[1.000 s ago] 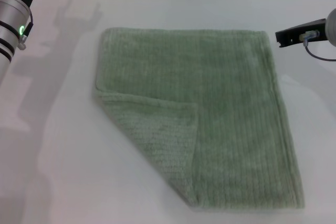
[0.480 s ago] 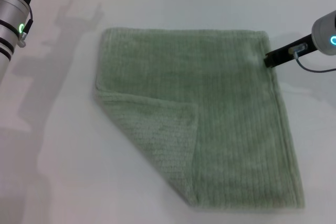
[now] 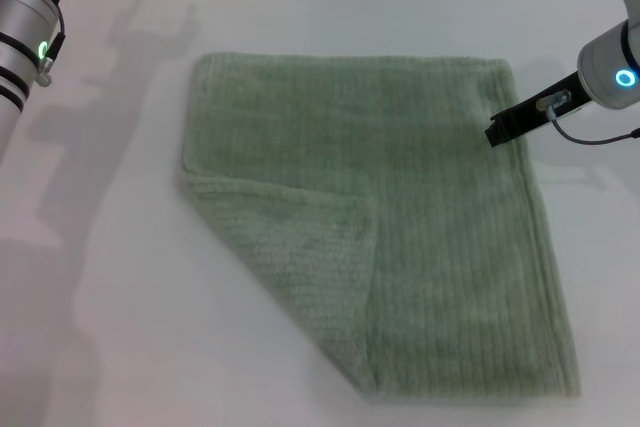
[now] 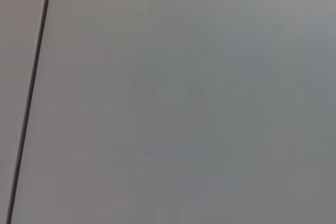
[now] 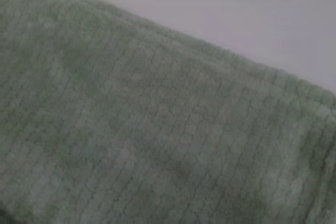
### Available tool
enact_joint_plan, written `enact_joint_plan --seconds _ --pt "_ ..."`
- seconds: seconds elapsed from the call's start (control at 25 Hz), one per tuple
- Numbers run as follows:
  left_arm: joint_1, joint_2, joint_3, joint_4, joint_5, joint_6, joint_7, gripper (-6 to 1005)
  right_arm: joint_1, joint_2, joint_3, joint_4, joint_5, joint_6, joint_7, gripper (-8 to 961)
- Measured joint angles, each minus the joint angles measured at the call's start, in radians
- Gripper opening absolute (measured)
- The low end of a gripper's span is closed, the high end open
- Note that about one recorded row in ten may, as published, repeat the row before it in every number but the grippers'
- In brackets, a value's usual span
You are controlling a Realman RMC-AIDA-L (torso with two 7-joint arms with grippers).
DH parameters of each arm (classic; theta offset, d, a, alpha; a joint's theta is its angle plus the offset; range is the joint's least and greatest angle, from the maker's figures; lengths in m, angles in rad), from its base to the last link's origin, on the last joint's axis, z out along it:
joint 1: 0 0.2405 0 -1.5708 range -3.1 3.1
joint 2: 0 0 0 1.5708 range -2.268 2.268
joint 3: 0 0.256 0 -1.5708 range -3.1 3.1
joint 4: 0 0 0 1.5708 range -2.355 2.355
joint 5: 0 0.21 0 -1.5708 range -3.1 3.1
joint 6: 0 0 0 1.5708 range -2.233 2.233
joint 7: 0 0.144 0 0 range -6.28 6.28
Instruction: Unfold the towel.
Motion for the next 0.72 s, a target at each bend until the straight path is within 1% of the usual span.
enact_joint_plan --seconds 0.52,0.72 --pt "-0.010 0.001 0.000 0.009 0.000 -0.006 0.000 815 0.063 -0.035 0.002 0.108 -0.002 -0.016 -0.005 3" --pt "-0.013 0.001 0.000 0.009 0.000 -0.007 0.000 815 0.075 -0.039 0.008 0.136 -0.003 -0.016 -0.020 3"
